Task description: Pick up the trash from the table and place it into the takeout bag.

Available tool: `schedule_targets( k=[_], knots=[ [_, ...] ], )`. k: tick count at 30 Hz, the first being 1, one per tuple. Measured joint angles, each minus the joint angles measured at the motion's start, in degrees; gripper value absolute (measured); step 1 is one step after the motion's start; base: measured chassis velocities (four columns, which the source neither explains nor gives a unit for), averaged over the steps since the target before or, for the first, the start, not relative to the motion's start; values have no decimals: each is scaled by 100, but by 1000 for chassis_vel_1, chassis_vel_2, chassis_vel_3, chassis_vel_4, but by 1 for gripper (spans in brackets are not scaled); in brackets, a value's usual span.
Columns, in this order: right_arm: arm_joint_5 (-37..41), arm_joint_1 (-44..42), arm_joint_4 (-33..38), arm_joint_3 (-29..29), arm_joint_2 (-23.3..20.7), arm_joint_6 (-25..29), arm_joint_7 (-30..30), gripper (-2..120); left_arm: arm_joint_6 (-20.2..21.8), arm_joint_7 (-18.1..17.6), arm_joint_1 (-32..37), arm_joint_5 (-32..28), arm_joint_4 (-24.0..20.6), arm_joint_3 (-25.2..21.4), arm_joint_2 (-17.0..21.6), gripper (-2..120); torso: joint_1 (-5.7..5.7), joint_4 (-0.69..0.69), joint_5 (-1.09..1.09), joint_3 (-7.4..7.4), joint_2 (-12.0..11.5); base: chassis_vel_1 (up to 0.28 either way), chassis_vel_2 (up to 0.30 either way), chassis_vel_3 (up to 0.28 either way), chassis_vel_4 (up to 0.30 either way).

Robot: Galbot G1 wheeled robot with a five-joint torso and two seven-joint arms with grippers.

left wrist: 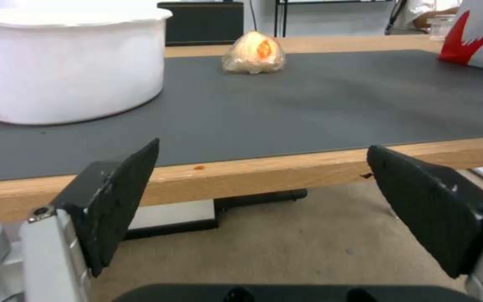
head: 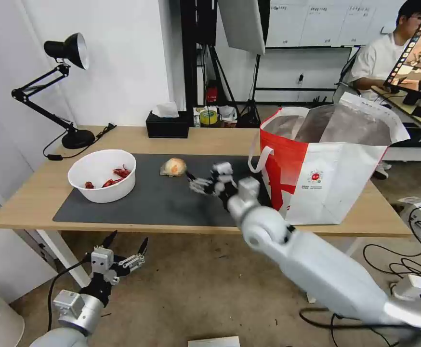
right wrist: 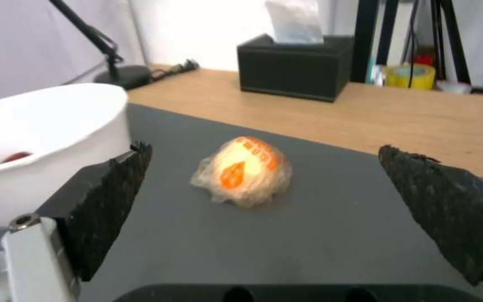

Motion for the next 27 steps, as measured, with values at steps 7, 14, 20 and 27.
schedule_targets(
  k=[7,14,20,27],
  knots=[
    [579,767,-1023,-103,752,-377,174,100,-14,0,2,-16,-4,-43,-48,100,0,2,-1,0,1,0,0,0,0],
    [706,1229,-2005,-102,1383,-880,294,100,-62,0,43,-54,-2,-121,-26,100,0,1,0,-1,1,0,0,0,0],
    [706,1455,-2919,13,1888,-978,137,100,-83,2,42,-56,3,-99,-53,100,0,0,0,0,1,0,0,0,0],
    [565,1596,-3653,266,2302,-1192,-120,100,-102,7,63,-45,-8,-90,-70,100,0,1,0,-1,1,0,0,0,0]
  ],
)
